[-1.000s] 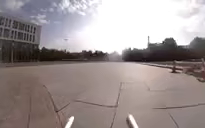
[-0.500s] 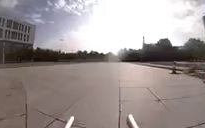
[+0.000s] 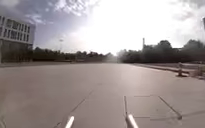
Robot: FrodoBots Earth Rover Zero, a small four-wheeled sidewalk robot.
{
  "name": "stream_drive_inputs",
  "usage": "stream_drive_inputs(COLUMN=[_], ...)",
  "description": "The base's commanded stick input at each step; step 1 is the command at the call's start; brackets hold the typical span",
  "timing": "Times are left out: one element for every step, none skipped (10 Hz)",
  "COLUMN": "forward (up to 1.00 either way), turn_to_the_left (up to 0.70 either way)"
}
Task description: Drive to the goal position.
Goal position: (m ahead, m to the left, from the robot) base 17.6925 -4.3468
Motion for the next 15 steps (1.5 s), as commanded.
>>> stream_drive_inputs(forward=[1.00, 1.00, 1.00, 1.00, 1.00, 1.00, 1.00, 1.00, 1.00, 1.00, 1.00, 1.00, 1.00, 1.00, 1.00], turn_to_the_left=[0.00, 0.00, 0.00, 0.00, 0.00, 0.00, 0.00, 0.00, 0.00, 0.00, 0.00, 0.00, 0.00, 0.00, 0.00])
